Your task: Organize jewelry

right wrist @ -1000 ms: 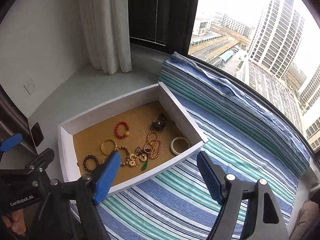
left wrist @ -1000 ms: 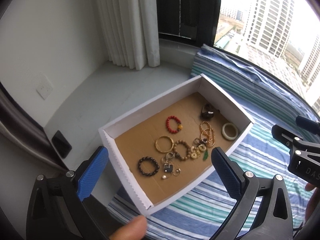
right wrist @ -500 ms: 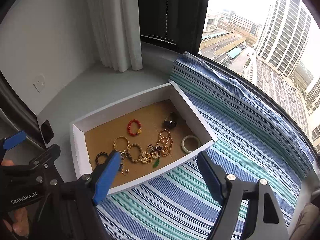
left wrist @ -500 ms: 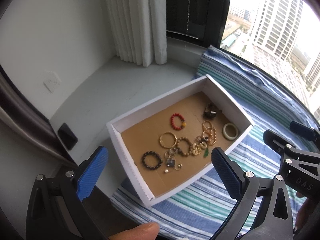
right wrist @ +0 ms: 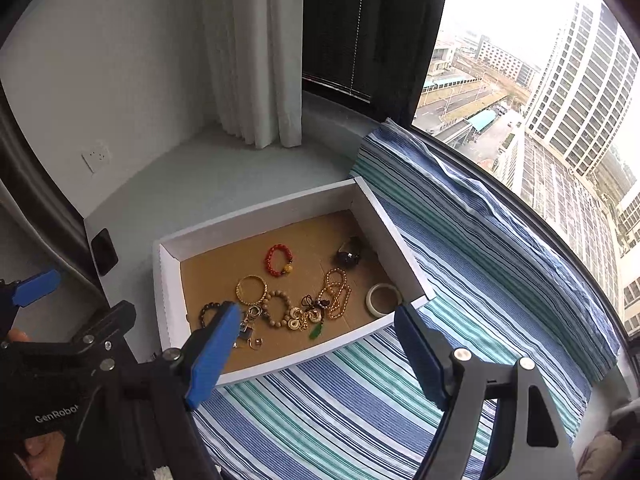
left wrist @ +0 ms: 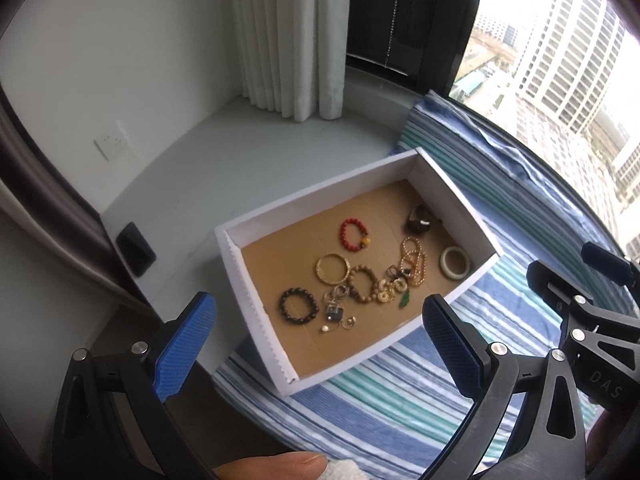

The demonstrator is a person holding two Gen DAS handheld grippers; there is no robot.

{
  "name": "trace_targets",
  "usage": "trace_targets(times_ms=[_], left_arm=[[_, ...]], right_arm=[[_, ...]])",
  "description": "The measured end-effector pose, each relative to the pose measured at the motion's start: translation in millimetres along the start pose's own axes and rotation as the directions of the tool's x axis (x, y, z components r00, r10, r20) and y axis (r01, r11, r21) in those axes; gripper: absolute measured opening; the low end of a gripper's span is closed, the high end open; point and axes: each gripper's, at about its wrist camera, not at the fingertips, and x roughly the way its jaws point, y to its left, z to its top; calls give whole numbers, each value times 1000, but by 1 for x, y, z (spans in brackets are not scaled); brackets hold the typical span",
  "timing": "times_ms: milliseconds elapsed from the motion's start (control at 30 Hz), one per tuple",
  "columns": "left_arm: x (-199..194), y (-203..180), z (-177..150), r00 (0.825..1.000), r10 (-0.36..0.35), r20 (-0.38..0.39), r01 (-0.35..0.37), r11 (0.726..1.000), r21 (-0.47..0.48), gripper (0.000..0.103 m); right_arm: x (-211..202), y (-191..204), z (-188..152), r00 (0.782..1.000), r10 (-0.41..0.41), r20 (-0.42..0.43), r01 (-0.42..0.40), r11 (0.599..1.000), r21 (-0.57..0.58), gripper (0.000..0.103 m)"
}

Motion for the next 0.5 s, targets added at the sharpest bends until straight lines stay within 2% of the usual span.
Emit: trace_targets(times_ms=[500], left_arm=[[5, -14, 6, 1000, 13, -6, -12, 1000, 15, 102]], right_arm=[[5, -8, 1, 1000, -5, -21, 5, 1000, 4, 81]])
